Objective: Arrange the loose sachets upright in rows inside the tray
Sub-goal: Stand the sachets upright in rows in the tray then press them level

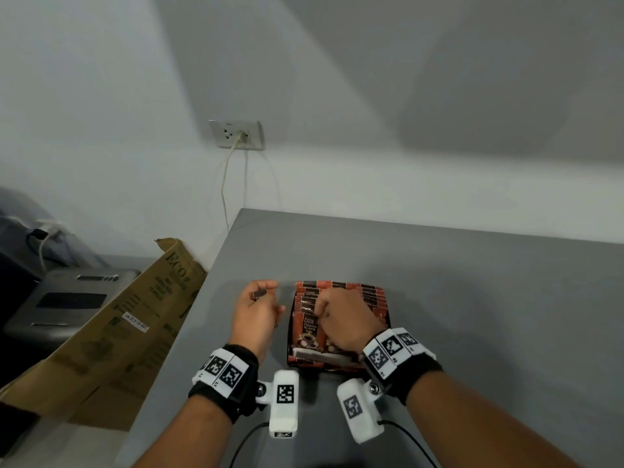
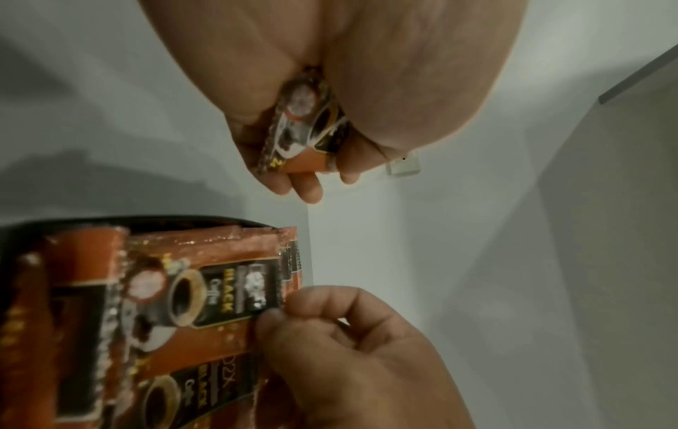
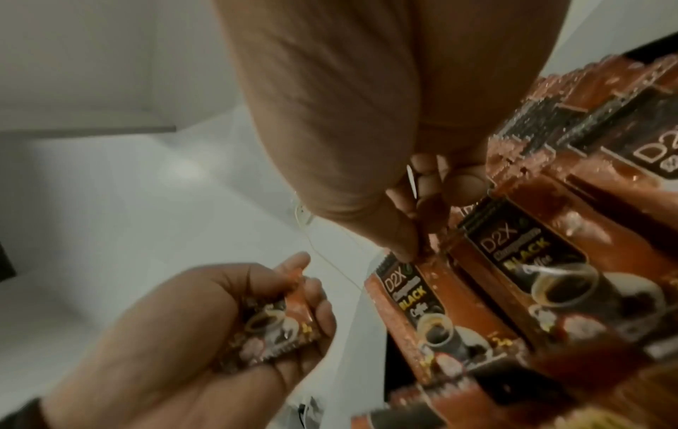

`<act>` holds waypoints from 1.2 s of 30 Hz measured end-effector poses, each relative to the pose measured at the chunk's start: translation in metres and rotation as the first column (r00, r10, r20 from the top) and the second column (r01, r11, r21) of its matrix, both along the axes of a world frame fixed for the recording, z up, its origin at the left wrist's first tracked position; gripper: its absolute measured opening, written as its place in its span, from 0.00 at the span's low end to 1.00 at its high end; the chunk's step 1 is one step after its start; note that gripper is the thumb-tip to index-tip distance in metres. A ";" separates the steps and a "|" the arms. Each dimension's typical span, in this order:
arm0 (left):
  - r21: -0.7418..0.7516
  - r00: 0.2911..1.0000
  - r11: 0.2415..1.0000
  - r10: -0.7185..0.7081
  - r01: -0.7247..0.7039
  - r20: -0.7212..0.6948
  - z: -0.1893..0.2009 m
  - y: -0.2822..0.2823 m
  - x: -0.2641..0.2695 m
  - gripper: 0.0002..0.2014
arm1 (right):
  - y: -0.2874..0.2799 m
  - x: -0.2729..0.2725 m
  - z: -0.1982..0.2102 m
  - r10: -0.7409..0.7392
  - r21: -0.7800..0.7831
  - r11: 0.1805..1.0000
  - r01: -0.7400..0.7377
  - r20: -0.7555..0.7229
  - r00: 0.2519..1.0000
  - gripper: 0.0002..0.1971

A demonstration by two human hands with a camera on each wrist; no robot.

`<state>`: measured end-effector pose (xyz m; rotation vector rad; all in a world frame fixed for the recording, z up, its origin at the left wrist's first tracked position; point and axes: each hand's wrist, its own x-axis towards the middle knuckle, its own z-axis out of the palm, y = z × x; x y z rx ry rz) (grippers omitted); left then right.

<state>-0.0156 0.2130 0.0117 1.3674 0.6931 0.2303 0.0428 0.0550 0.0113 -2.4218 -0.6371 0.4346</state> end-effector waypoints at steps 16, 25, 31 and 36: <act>0.131 0.920 0.911 -0.387 0.392 -0.063 -0.004 -0.009 -0.017 0.16 | -0.006 -0.003 0.015 0.008 0.242 0.970 0.029 -0.149 0.989 0.08; 0.265 0.894 0.854 -0.417 0.447 -0.164 -0.002 -0.014 -0.013 0.13 | -0.054 0.006 0.014 -0.162 0.029 0.986 0.163 -0.033 0.986 0.06; 0.314 0.867 0.808 -0.450 0.498 -0.215 -0.006 -0.010 -0.020 0.15 | -0.044 -0.003 -0.013 -0.107 -0.062 0.992 0.106 -0.015 0.994 0.08; 0.374 0.814 0.723 -0.517 0.581 -0.264 -0.007 -0.007 -0.029 0.19 | -0.037 -0.005 -0.020 -0.095 -0.092 0.991 0.097 0.023 0.995 0.09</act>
